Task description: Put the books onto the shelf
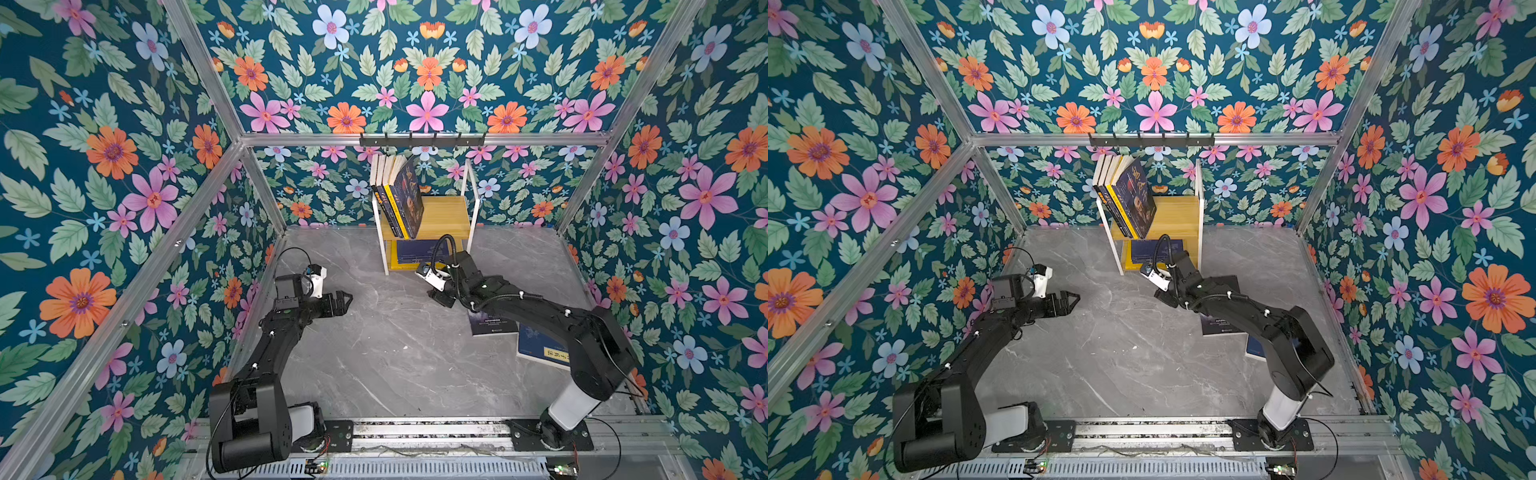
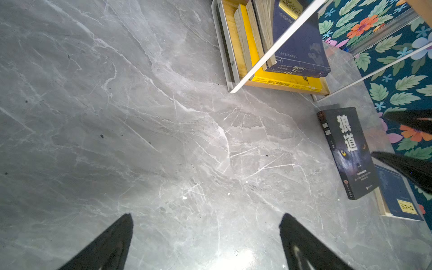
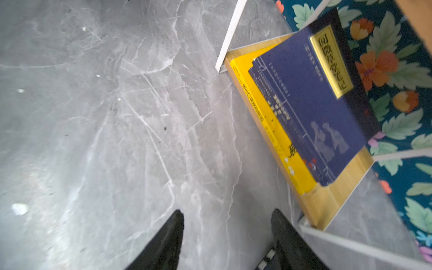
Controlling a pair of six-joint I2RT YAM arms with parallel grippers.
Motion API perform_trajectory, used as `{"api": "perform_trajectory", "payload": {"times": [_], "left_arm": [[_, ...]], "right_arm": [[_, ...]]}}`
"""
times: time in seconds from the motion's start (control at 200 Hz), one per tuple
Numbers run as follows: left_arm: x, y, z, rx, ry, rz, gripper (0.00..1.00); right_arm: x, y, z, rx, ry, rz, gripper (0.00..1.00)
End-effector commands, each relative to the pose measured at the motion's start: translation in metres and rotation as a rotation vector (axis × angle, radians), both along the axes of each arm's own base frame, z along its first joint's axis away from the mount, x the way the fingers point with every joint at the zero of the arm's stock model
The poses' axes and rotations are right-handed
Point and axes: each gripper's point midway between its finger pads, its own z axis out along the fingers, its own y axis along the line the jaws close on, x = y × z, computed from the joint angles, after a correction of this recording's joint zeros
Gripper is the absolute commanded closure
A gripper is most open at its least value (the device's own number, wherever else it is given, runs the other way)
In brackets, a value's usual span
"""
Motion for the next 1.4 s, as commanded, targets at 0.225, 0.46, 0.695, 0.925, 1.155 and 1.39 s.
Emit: {"api": "perform_trajectory", "payload": {"times": [0.225,0.46,0.695,0.925,1.155,1.39], "left_arm": [[0.006,0.001,0.007,0.001,-0.017,0.003,0.00],[0.008,0.003,0.005,0.010,-0.010,0.006,0.00],[0.010,0.006,0.005,0.010,-0.006,0.015,0.00],[0.011,0.009,0.004,0.011,-0.002,0.025,0.00],[0.011,0.012,0.006,0.017,-0.007,0.031,0.00],[0.013,0.011,0.005,0.006,-0.003,0.032,0.00]], "right_arm": [[-0.022,-0.096,-0.003,0.195,0.223,-0.475,0.22],[-0.015,-0.171,-0.006,0.345,0.319,-0.788,0.12],[-0.006,-0.219,-0.027,0.470,0.481,-0.999,0.08],[0.010,-0.238,-0.061,0.471,0.603,-1.099,0.06],[0.015,-0.232,-0.095,0.490,0.708,-1.130,0.11],[0.014,-0.219,-0.114,0.498,0.809,-1.125,0.17]]}}
